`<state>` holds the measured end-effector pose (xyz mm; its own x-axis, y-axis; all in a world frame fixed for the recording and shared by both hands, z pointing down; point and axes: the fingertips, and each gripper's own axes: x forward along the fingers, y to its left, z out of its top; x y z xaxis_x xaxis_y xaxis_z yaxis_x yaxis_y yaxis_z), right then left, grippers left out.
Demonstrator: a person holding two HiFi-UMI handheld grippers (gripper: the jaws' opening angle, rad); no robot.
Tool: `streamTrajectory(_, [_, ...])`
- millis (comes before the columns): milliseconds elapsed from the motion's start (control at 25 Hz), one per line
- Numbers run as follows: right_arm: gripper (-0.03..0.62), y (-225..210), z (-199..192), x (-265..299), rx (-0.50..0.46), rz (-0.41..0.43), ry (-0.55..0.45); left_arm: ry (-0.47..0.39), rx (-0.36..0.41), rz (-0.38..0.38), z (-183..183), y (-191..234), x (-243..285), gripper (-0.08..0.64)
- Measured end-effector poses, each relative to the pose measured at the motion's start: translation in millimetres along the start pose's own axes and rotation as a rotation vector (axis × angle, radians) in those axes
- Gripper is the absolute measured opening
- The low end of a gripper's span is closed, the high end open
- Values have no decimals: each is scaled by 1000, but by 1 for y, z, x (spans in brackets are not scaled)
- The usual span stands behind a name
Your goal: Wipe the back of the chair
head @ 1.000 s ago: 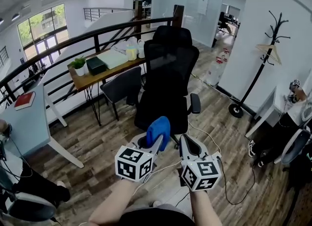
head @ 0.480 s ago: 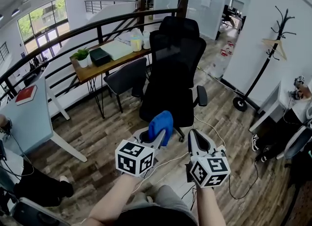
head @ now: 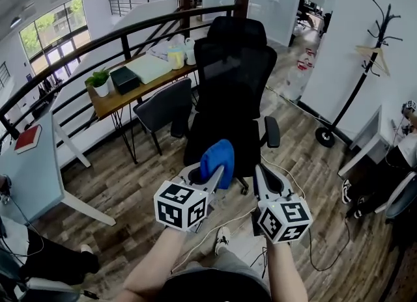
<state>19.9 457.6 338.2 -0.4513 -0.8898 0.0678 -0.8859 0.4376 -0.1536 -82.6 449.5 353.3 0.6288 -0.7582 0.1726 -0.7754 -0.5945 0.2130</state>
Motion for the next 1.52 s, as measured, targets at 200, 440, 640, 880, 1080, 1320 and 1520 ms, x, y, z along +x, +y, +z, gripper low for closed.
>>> streamTrajectory(200, [31, -58, 18, 54, 2, 13, 2, -2, -10, 27, 21, 29, 67, 74])
streamTrajectory(440, [31, -106, 38, 117, -15, 59, 9, -18, -14, 60, 49, 56, 141, 74])
streamTrajectory(640, [31, -131, 35, 155, -9, 87, 38, -8, -25, 55, 57, 67, 187, 74])
streamTrajectory(880, [31, -160, 30, 182, 18, 77, 54, 18, -50, 49, 58, 87, 228, 74])
streamTrajectory(1080, [31, -189, 24, 217, 40, 41, 67, 35, -47, 25, 63, 109, 269, 74])
streamTrajectory(1320, [31, -214, 36, 277, 29, 13, 59, 44, -42, -3, 80, 149, 321, 74])
streamTrajectory(1520, [31, -232, 43, 337, 35, -10, 70, 52, -59, -34, 101, 193, 363, 74])
